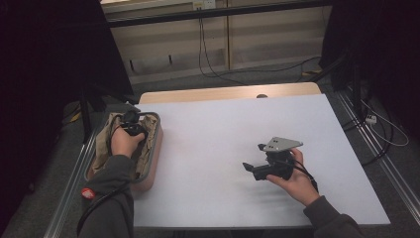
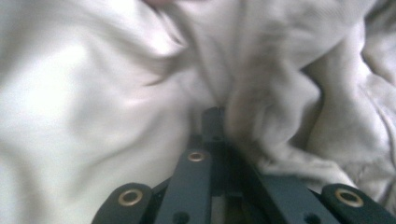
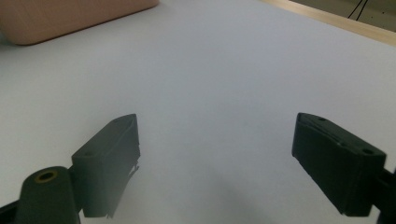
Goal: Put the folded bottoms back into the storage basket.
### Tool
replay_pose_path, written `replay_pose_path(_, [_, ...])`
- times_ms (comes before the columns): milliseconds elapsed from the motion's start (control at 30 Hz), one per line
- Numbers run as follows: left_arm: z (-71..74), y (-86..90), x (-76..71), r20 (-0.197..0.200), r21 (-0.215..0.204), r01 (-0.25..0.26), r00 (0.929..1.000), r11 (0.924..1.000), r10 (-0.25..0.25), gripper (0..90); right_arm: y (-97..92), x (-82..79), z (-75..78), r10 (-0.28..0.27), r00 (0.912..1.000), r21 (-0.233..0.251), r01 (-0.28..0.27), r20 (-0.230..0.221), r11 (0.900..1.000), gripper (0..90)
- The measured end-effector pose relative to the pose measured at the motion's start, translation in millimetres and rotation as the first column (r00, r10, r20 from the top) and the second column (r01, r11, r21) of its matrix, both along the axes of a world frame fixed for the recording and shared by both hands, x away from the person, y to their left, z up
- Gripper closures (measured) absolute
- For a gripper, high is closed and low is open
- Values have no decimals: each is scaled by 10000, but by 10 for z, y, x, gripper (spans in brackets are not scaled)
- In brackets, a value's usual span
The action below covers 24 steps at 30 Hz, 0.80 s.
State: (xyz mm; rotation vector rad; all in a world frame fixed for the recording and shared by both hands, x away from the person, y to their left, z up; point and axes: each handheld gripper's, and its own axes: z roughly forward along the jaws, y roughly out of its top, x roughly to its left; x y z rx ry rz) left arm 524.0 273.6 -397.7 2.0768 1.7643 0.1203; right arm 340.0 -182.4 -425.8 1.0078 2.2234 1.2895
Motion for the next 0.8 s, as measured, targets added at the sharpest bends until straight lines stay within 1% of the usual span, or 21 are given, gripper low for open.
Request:
replay_pose_path(33, [31, 35, -3, 56, 40, -115, 9999, 9999, 115, 900, 0, 2, -3, -14, 10000, -21, 14, -12, 10000, 142])
replay_pose_path(67, [62, 74, -3, 105, 100, -98, 9999, 9999, 97, 900, 0, 2, -4, -12, 10000, -23, 12, -18, 10000, 143])
replay_pose_path(133, [118, 129, -9, 225, 279, -228, 9995, 9994, 222, 900, 1, 0, 2, -9, 10000, -1, 9, 23, 10000, 143])
replay_pose_path(167, [139, 160, -9, 283, 289, -231, 9994, 9993, 223, 900, 0, -1, 6, -3, 10000, 9, 3, 15, 10000, 142])
replay_pose_path(233, [169, 207, -13, 351, 464, -266, 9991, 9986, 250, 900, -3, 1, 8, -23, 10000, 3, 23, 19, 10000, 143])
replay_pose_path(267, [173, 231, -14, 484, 583, -330, 9984, 9978, 302, 900, -5, 3, 6, -37, 10000, 12, 37, -4, 10000, 143])
replay_pose_path(300, [176, 259, -16, 485, 613, -387, 9982, 9974, 357, 900, -6, 5, 4, -36, 10000, 4, 36, -16, 10000, 142])
replay_pose_path(333, [167, 288, -16, 519, 598, -464, 9977, 9971, 433, 900, -5, 5, 2, -37, 10000, 5, 37, -11, 10000, 143])
replay_pose_path(367, [153, 320, -17, 533, 680, -501, 9975, 9964, 466, 900, -4, 6, 1, -23, 10000, 11, 23, -23, 10000, 143])
replay_pose_path(400, [133, 353, -18, 437, 768, -509, 9979, 9957, 476, 900, -2, 6, 0, -18, 10000, -10, 18, -20, 10000, 143])
replay_pose_path(433, [104, 373, -20, 382, 716, -620, 9975, 9955, 594, 900, -2, 6, 0, -5, 10000, -8, 5, -17, 10000, 143])
replay_pose_path(500, [46, 402, -29, 350, 807, -745, 9968, 9940, 718, 900, -2, 7, 0, 2, 10000, 17, -2, -29, 10000, 143])
replay_pose_path(567, [-11, 424, -35, 285, 870, -761, 9969, 9933, 739, 900, -3, 10, -1, -6, 10000, 15, 6, -32, 10000, 143])
replay_pose_path(600, [-36, 436, -36, 283, 990, -689, 9974, 9927, 664, 900, -4, 12, -3, -16, 10000, 10, 16, -39, 10000, 143])
replay_pose_path(633, [-55, 440, -36, 296, 1031, -737, 9970, 9919, 710, 900, -4, 15, -5, -17, 10000, -2, 17, -47, 10000, 143])
replay_pose_path(700, [-96, 468, -33, 224, 999, -735, 9972, 9923, 716, 900, -5, 20, -6, 12, 10000, -5, -12, -45, 10000, 143])
replay_pose_path(733, [-124, 477, -33, 210, 983, -810, 9966, 9919, 793, 900, -7, 24, -6, 19, 10000, -3, -19, -48, 10000, 143])
replay_pose_path(767, [-145, 492, -31, 141, 1045, -683, 9976, 9922, 672, 900, -9, 34, -6, -5, 10000, 11, 5, -71, 10000, 143])
replay_pose_path(800, [-171, 497, -34, 149, 978, -765, 9970, 9923, 754, 900, -10, 44, -7, -3, 10000, 12, 3, -71, 10000, 143])
